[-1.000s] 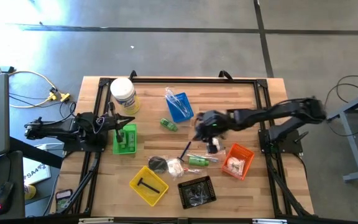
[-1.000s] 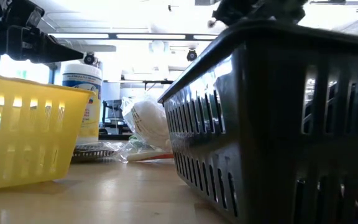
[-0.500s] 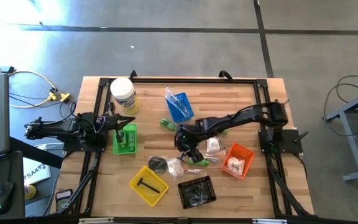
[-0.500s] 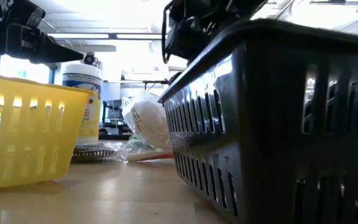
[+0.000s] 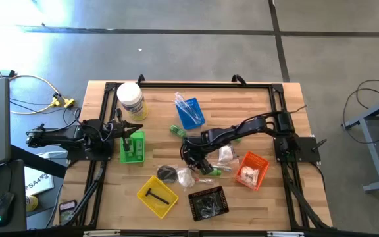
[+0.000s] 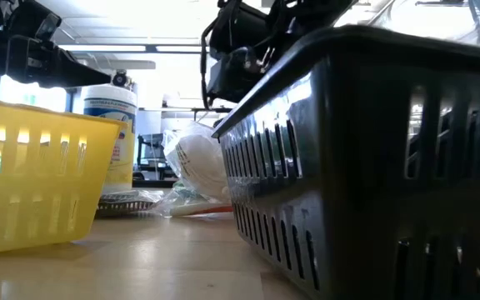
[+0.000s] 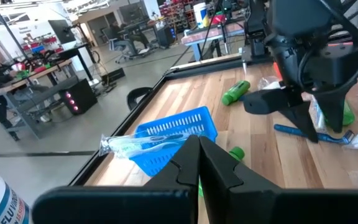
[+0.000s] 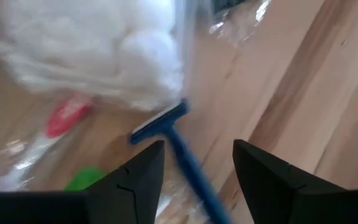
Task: Pick & Place Travel size toiletries
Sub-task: Put the blue razor into the yellow bin
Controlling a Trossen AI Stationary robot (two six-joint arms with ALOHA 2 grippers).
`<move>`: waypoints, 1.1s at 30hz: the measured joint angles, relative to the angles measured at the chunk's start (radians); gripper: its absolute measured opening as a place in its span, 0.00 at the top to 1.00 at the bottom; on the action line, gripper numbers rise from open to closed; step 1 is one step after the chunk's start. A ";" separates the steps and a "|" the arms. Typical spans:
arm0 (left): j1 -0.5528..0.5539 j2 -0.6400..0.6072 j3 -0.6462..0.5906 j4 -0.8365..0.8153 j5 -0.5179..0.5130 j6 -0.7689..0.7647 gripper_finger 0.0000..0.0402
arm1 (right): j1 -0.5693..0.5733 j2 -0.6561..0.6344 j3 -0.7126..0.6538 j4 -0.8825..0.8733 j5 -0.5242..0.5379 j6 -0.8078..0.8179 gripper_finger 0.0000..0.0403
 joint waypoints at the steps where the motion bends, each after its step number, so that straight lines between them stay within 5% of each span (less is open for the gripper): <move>1: 0.000 0.000 0.000 0.000 0.000 0.002 1.00 | 0.003 0.005 0.000 0.002 0.014 -0.009 0.55; 12: 0.000 0.000 0.000 -0.003 0.000 0.002 1.00 | 0.019 0.043 0.002 -0.026 0.042 -0.038 0.62; 22: 0.000 0.000 0.000 -0.003 0.000 0.002 1.00 | -0.003 0.038 -0.002 -0.001 0.051 -0.031 0.94; 33: 0.000 0.000 0.000 -0.003 0.000 -0.023 1.00 | -0.013 -0.010 -0.009 0.026 0.191 0.003 0.95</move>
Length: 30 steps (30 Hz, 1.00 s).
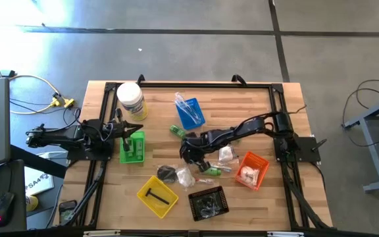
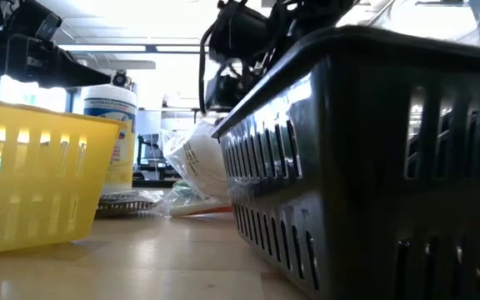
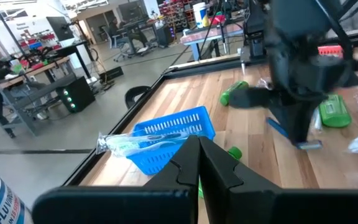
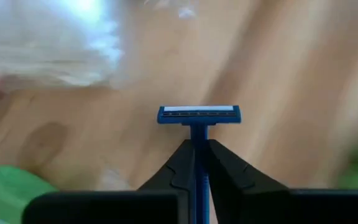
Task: Pick & Place Travel size toiletries
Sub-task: Put the blue razor into the yellow bin
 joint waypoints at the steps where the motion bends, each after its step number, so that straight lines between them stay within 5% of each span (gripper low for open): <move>1: 0.000 0.000 0.000 0.000 0.000 -0.001 1.00 | -0.002 -0.018 0.000 0.018 0.015 0.017 0.97; 6: 0.000 0.000 0.000 -0.001 0.000 -0.004 1.00 | -0.032 -0.104 0.004 0.040 0.085 0.096 1.00; 12: 0.000 0.000 0.000 -0.001 0.000 -0.006 1.00 | -0.072 -0.213 0.008 0.115 -0.071 0.160 1.00; 20: 0.000 0.000 0.000 -0.018 0.052 -0.033 1.00 | -0.082 -0.198 0.006 0.055 -0.090 0.287 0.98; 30: 0.000 0.000 0.000 -0.001 0.050 -0.026 1.00 | -0.068 -0.022 0.005 0.065 -0.102 0.426 0.57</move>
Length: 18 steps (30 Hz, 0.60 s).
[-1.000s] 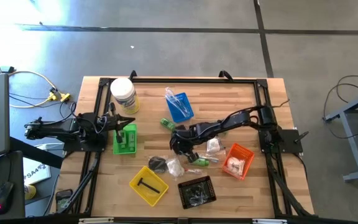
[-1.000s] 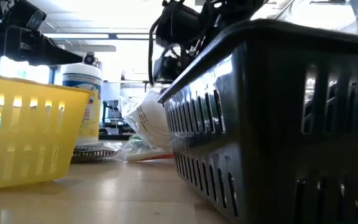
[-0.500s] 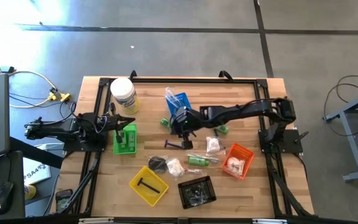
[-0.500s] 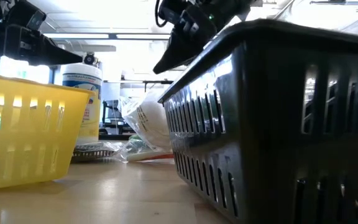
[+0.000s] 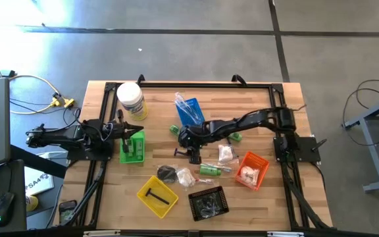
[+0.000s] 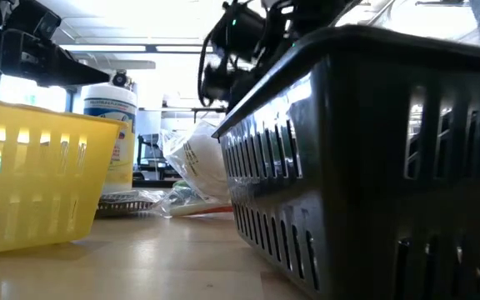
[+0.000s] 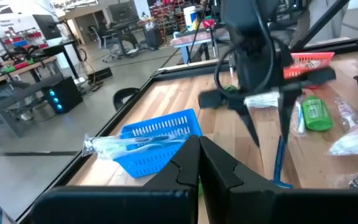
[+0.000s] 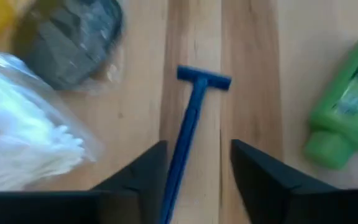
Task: Pick & Place Travel size toiletries
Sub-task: Put the blue razor into the yellow bin
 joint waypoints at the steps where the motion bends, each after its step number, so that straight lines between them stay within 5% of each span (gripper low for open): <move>1: 0.000 0.000 0.000 0.000 0.000 -0.001 1.00 | 0.002 0.012 0.000 0.008 -0.005 0.009 0.53; 8: 0.000 0.000 0.000 0.000 0.000 -0.001 1.00 | 0.023 0.036 0.000 0.016 0.000 0.035 0.46; 18: 0.000 0.000 0.000 0.000 0.000 -0.008 1.00 | 0.011 0.105 0.006 0.035 -0.016 0.039 0.56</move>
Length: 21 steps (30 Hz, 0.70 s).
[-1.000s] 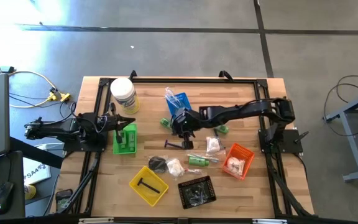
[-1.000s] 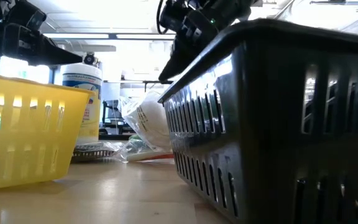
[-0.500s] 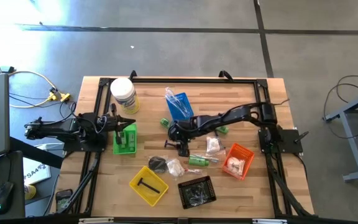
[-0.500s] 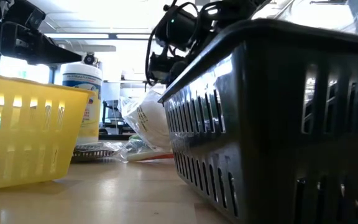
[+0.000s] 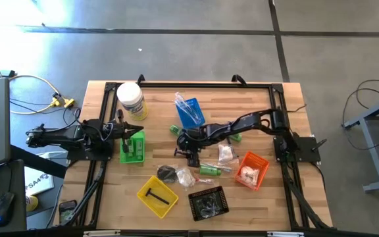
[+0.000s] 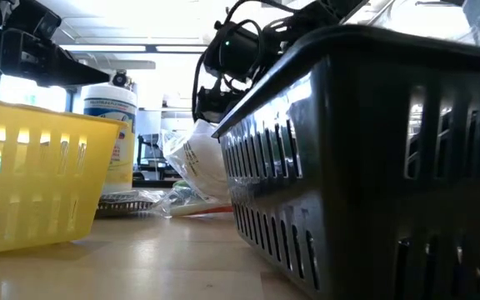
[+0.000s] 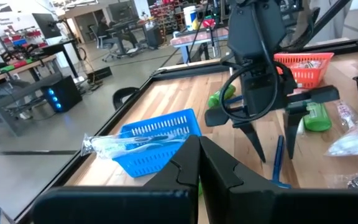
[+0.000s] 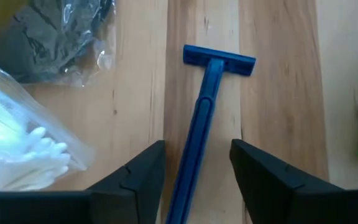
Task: Pick & Place Travel size toiletries
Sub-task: Put the blue razor into the yellow bin
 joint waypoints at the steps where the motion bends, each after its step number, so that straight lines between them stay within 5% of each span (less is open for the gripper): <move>1: 0.000 0.000 0.000 0.000 0.000 -0.001 1.00 | 0.001 0.000 0.000 0.000 0.009 -0.001 0.58; 6: 0.000 0.000 0.000 0.000 0.000 -0.001 1.00 | 0.000 -0.002 -0.002 0.009 0.012 -0.015 0.67; 13: 0.000 0.000 0.000 0.000 0.000 -0.001 1.00 | 0.007 -0.014 -0.005 0.005 0.051 -0.037 0.94; 21: 0.000 0.000 0.000 0.000 0.001 -0.012 1.00 | 0.021 -0.125 -0.007 0.010 0.109 -0.041 0.88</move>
